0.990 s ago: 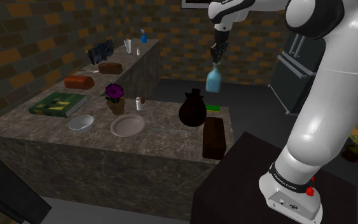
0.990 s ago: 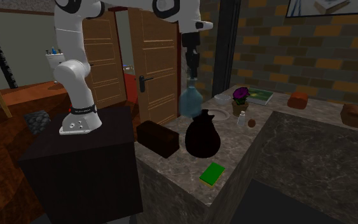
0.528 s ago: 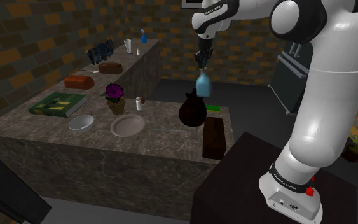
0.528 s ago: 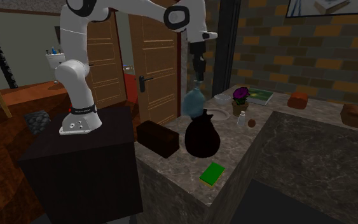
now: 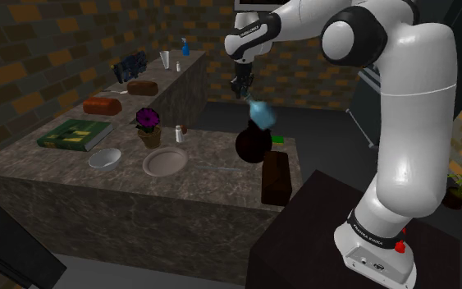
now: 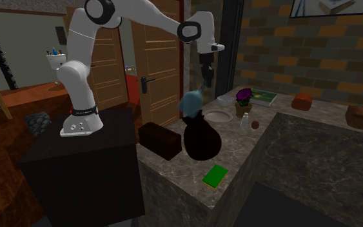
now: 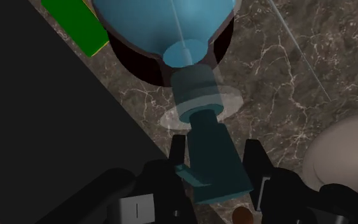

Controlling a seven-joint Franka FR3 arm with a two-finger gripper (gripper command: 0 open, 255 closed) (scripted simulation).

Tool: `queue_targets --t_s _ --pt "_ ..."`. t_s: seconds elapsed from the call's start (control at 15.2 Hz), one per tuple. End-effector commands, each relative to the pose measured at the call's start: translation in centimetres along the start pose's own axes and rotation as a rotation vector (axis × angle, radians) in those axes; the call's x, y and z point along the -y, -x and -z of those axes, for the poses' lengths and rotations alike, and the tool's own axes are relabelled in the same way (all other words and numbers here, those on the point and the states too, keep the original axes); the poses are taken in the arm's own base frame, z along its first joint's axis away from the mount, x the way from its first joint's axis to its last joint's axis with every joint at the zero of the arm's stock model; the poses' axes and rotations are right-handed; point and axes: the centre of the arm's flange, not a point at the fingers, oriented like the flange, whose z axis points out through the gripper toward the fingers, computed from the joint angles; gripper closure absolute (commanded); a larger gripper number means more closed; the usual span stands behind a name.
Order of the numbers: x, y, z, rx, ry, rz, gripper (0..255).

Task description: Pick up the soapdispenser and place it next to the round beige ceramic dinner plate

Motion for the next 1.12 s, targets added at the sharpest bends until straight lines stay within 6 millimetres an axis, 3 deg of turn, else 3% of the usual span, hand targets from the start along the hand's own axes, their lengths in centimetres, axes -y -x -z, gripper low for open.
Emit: queue_targets --t_s 0.0,0.92,1.06 --pt "2.0 -1.5 -1.6 0.007 -0.003 -0.001 255" --pt "15.4 -11.1 -10.3 0.007 -0.003 -0.001 255" --pt "15.5 -11.0 -11.3 0.007 -0.003 -0.001 255"
